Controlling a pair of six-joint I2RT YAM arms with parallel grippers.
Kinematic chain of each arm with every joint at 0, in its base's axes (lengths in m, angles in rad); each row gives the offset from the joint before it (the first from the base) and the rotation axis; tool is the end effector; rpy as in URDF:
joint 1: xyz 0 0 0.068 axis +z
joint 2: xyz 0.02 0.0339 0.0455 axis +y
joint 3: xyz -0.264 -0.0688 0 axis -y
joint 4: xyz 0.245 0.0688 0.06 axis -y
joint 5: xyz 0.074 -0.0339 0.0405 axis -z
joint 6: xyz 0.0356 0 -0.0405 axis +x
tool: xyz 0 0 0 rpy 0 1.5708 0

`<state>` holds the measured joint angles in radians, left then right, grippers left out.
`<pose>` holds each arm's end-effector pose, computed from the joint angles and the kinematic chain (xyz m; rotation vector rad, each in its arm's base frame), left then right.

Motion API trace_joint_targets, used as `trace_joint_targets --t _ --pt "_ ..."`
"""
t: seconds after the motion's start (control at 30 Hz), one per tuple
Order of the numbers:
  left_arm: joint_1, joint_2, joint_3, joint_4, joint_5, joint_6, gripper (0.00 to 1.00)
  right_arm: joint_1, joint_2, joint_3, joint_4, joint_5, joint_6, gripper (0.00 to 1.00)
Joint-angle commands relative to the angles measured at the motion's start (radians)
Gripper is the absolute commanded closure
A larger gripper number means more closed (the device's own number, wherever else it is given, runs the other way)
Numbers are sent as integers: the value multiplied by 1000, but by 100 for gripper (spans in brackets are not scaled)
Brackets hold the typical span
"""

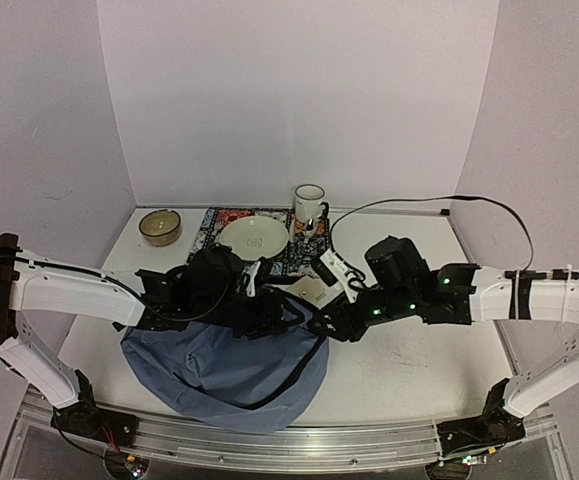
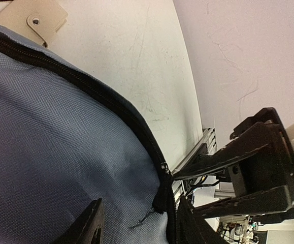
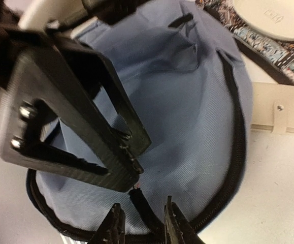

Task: Pack the student bag
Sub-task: Pick up the largest pocket of the bag from the student bag.

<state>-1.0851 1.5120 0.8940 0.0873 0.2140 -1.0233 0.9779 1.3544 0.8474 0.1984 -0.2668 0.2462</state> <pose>0.1487 -0.2978 0.2289 0.2273 2.4546 -1.3556 0.1654 0.2622 0.2719 -0.9025 1.8051 1.0639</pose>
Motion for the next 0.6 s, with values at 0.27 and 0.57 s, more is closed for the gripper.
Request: trace_joint_targets --t 0.27,0.57 --pt "-13 23 43 47 45 2 50 -15 -26 64 -162 220 168 54" --pt "-35 75 83 47 70 2 51 -45 114 124 -169 177 237 47"
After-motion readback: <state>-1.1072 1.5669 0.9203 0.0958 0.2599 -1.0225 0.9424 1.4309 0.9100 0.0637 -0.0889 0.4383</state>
